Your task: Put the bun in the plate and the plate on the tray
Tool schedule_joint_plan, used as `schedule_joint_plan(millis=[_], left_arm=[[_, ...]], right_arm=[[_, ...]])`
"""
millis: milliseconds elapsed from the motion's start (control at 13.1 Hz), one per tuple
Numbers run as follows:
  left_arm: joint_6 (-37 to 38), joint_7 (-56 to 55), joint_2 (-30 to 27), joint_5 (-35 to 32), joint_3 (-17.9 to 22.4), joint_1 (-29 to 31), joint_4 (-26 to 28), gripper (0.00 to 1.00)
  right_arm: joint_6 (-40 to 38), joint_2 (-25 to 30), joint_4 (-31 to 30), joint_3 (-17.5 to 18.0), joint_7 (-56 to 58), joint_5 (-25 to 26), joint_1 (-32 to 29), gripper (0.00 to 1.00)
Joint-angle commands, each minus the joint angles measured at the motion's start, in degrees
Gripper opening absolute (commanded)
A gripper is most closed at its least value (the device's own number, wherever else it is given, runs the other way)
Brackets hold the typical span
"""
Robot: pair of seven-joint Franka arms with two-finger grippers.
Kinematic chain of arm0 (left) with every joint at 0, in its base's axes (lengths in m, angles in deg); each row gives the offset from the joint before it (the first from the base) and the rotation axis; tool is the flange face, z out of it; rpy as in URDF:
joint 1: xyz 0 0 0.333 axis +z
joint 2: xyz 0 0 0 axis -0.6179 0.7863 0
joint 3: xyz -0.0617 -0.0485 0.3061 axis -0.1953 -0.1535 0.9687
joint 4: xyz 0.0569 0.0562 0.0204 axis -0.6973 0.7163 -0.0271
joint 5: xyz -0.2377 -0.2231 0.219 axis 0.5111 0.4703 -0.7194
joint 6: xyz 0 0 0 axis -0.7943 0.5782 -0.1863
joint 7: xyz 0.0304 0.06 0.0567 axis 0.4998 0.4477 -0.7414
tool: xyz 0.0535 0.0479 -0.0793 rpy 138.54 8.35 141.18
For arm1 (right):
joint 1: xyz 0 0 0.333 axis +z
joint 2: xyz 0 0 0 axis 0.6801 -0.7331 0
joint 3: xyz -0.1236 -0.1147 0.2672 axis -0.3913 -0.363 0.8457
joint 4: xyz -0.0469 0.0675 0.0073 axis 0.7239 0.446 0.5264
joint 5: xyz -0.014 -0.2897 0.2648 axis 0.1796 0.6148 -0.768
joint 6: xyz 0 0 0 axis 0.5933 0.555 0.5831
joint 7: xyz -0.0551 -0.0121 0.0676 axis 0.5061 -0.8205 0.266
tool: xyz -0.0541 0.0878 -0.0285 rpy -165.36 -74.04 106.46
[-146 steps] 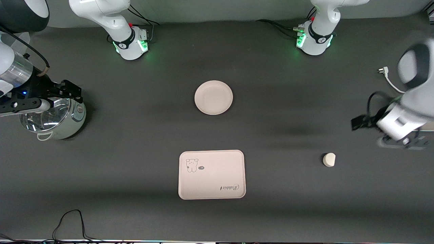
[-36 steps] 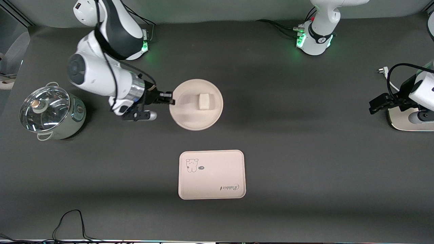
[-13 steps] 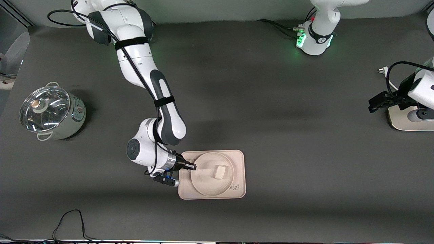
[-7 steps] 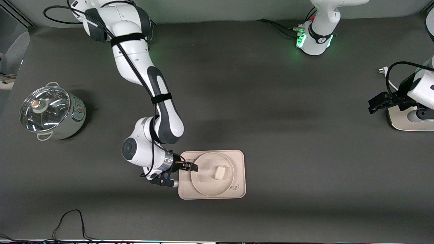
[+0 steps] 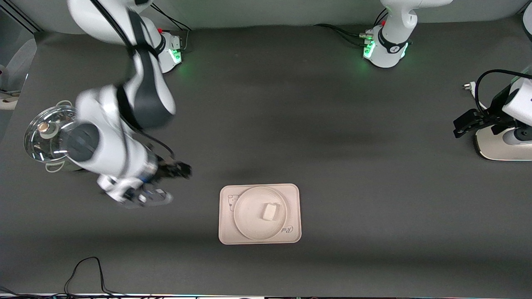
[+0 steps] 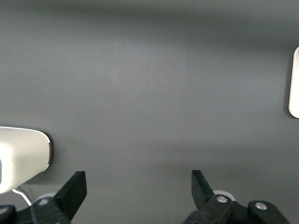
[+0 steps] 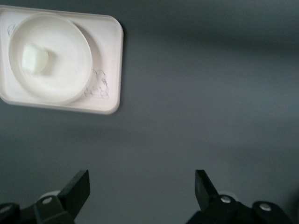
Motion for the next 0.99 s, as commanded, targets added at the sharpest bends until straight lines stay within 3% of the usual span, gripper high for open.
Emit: schedule_joint_plan(millis=[0, 152, 380, 533, 609, 913], left_arm=[[0.0, 0.4, -0.9, -0.4, 0.0, 0.1, 1.3, 1.0], [0.8, 0.9, -0.8, -0.6, 0.0, 0.2, 0.9, 1.0], [1.0, 2.2, -0.7, -0.7, 0.0, 0.2, 0.8, 1.0], [2.1, 4.3, -0.7, -0.7, 0.1, 0.3, 0.7, 1.0], [2.2, 4.3, -0.7, -0.7, 0.2, 0.3, 0.7, 1.0], [2.2, 5.4, -0.7, -0.7, 0.3, 0.3, 0.4, 1.0]], right_arm=[[-4.9, 11.2, -5.8, 0.6, 1.1, 6.9, 2.6, 1.0], [-5.0, 17.4, -9.6, 0.5, 0.9, 8.1, 2.8, 1.0], [-5.7, 22.5, -12.3, 1.0, 0.3, 14.7, 3.4, 1.0], [-5.7, 25.1, -14.3, 1.2, 0.2, 15.0, 3.0, 1.0], [-5.7, 26.5, -15.3, 3.4, 0.2, 15.0, -0.3, 1.0], [-5.3, 30.6, -19.0, 23.0, 1.0, 16.1, -22.4, 1.0]])
